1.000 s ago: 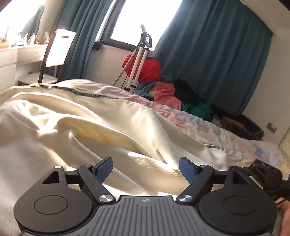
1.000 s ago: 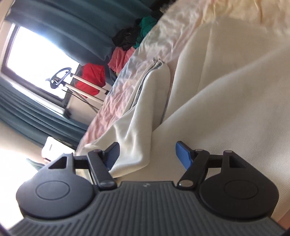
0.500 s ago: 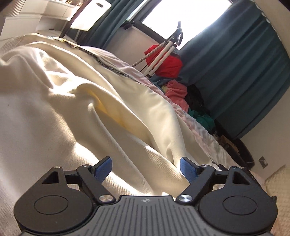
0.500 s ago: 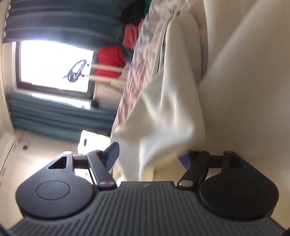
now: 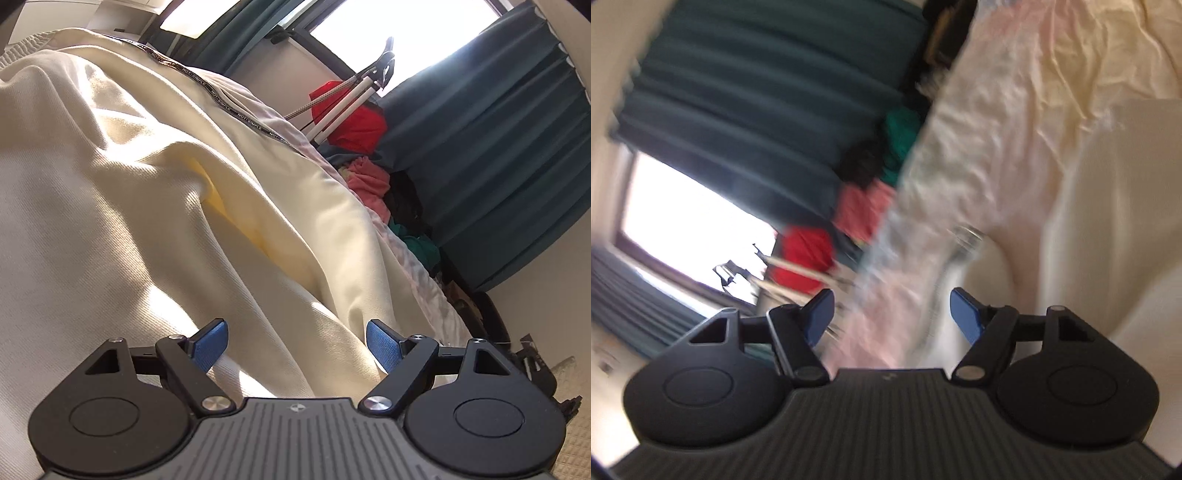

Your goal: Fold clothes

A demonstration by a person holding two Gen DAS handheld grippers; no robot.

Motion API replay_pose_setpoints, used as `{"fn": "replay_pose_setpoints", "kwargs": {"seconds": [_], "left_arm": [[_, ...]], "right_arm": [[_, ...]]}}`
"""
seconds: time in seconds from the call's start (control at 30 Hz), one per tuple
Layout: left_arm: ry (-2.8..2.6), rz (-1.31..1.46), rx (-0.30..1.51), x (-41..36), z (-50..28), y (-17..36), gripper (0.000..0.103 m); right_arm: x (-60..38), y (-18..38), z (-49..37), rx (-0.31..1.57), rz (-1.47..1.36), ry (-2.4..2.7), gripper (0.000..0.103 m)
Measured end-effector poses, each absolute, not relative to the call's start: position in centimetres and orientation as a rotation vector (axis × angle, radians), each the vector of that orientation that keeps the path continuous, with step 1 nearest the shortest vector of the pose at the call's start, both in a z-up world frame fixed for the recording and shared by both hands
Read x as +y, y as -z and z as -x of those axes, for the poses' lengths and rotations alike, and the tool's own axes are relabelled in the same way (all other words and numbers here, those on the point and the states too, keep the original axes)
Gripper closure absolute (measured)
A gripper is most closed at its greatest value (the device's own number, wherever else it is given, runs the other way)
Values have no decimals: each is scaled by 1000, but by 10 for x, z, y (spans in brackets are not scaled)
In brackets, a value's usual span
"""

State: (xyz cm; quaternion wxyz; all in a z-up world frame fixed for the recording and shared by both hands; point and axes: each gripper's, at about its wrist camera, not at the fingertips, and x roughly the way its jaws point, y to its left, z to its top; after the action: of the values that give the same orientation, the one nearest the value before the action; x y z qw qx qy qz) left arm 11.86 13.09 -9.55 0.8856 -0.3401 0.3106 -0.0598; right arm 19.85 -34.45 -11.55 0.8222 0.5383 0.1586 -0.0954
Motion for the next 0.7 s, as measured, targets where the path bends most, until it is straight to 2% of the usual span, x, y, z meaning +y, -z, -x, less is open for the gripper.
{"fn": "replay_pose_setpoints", "kwargs": {"seconds": [0.3, 0.37, 0.43, 0.47, 0.5, 0.57, 0.7], "left_arm": [[144, 655, 645, 120, -118, 98, 19], [152, 633, 645, 116, -120, 100, 19], [160, 608, 640, 112, -122, 101, 20], [163, 598, 636, 111, -122, 101, 20], [166, 588, 632, 109, -121, 101, 20], [172, 568, 623, 106, -120, 101, 20], [203, 519, 602, 96, -115, 99, 20]], "right_arm": [[-348, 145, -258, 616, -944, 204, 32], [-337, 145, -278, 691, -807, 214, 32], [-321, 141, -298, 765, -622, 243, 46], [-316, 136, -304, 772, -579, 261, 68], [-312, 130, -308, 771, -549, 279, 80], [-311, 108, -311, 721, -538, 333, 85], [-312, 56, -327, 615, -290, 422, 85]]}}
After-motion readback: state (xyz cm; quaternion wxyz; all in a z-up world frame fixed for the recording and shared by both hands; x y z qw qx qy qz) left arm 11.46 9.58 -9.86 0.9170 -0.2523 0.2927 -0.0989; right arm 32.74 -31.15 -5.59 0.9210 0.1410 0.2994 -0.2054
